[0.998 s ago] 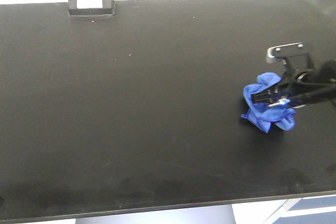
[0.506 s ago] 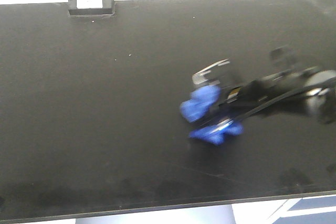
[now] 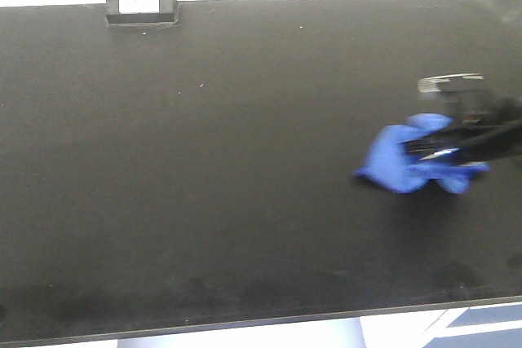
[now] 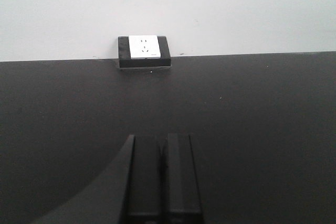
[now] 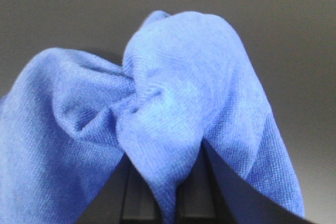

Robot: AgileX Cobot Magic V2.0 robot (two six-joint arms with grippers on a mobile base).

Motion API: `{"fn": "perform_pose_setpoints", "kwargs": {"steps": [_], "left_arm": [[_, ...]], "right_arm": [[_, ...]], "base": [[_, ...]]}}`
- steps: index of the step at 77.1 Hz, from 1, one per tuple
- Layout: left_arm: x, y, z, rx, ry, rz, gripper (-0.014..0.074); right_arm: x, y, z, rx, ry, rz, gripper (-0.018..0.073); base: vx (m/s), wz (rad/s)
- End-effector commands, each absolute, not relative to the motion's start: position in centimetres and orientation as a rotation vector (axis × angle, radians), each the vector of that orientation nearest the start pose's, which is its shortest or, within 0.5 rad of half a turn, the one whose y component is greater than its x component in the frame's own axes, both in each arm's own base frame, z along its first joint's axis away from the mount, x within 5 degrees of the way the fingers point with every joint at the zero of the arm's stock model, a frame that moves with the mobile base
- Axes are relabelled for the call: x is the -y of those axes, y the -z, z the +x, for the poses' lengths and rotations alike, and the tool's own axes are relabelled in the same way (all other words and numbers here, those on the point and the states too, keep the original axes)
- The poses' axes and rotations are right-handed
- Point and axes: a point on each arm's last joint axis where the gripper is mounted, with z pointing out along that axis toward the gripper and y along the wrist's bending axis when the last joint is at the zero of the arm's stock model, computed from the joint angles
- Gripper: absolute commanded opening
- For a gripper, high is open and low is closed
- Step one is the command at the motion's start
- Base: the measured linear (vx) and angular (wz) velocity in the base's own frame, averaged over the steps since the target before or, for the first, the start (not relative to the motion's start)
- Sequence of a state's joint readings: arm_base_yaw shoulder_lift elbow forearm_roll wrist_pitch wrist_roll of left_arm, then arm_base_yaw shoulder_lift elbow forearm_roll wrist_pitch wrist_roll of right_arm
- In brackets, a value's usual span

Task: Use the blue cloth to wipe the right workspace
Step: 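Slide the cloth across the counter surface with the right gripper, then open the right gripper and lift it away from the cloth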

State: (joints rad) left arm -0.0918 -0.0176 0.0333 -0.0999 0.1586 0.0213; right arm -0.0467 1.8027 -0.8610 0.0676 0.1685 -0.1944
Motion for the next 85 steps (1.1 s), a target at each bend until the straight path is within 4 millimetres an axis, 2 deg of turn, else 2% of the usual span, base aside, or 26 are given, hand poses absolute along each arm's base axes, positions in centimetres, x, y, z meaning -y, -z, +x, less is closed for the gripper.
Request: {"fn": "perform_pose_setpoints", "kwargs": {"steps": [1, 5, 11, 20, 22, 29, 33, 37, 41, 47, 56, 62, 66, 72, 78, 85], "left_arm": [[0.6, -20.5, 5.4, -1.542, 0.143, 0.013, -0.0006], [0.6, -20.5, 5.4, -1.542, 0.143, 0.013, -0.0006], [0.6, -20.5, 5.4, -1.542, 0.143, 0.013, -0.0006], [0.6, -20.5, 5.4, -1.542, 0.143, 0.013, -0.0006], [0.6, -20.5, 5.4, -1.542, 0.143, 0.013, -0.0006], [0.6, -20.5, 5.4, -1.542, 0.143, 0.013, -0.0006], [0.6, -20.5, 5.4, -1.542, 0.143, 0.013, -0.0006], [0.6, -20.5, 5.4, -1.542, 0.143, 0.013, -0.0006], [0.6, -20.5, 5.4, -1.542, 0.143, 0.013, -0.0006], [0.6, -20.5, 5.4, -1.542, 0.143, 0.013, -0.0006], [0.6, -20.5, 5.4, -1.542, 0.143, 0.013, -0.0006], [0.6, -20.5, 5.4, -1.542, 0.143, 0.013, -0.0006], [0.6, -20.5, 5.4, -1.542, 0.143, 0.013, -0.0006], [0.6, -20.5, 5.4, -1.542, 0.143, 0.013, -0.0006], [0.6, -20.5, 5.4, -1.542, 0.143, 0.013, -0.0006], [0.6, -20.5, 5.4, -1.542, 0.143, 0.013, -0.0006]], "right_arm": [[2.7, -15.4, 33.6, -2.515, 0.068, -0.049, -0.0004], [1.6, -15.4, 33.6, -2.519, 0.043, -0.062, -0.0004], [-1.7, -15.4, 33.6, -2.512, -0.01, -0.163, -0.0004], [-9.8, -15.5, 32.4, -2.451, -0.101, -0.483, -0.0004], [-12.3, -15.6, 31.6, -2.425, -0.137, -0.563, -0.0004], [-17.7, -15.9, 29.4, -2.335, -0.226, -0.726, -0.0004], [-19.5, -16.1, 28.4, -2.29, -0.257, -0.786, -0.0004], [-20.4, -16.2, 27.9, -2.263, -0.272, -0.814, -0.0004], [-20.3, -16.2, 28.0, -2.262, -0.271, -0.808, -0.0004], [-18.5, -16.1, 29.1, -2.294, -0.238, -0.753, -0.0004], [-13.0, -15.9, 31.7, -2.362, -0.15, -0.562, -0.0004], [-8.3, -15.9, 33.3, -2.393, -0.092, -0.364, -0.0003], [-5.4, -15.9, 33.9, -2.403, -0.062, -0.237, -0.0002], [-2.5, -16.0, 34.3, -2.4, -0.019, -0.143, 0.0], [-1.3, -16.0, 34.4, -2.394, 0.017, -0.149, 0.0004], [-1.6, -16.1, 34.4, -2.383, 0.044, -0.236, 0.0017]], "base": [[0.0, 0.0], [0.0, 0.0], [0.0, 0.0], [0.0, 0.0], [0.0, 0.0], [0.0, 0.0], [0.0, 0.0], [0.0, 0.0], [0.0, 0.0], [0.0, 0.0], [0.0, 0.0], [0.0, 0.0], [0.0, 0.0], [0.0, 0.0], [0.0, 0.0], [0.0, 0.0]]}}
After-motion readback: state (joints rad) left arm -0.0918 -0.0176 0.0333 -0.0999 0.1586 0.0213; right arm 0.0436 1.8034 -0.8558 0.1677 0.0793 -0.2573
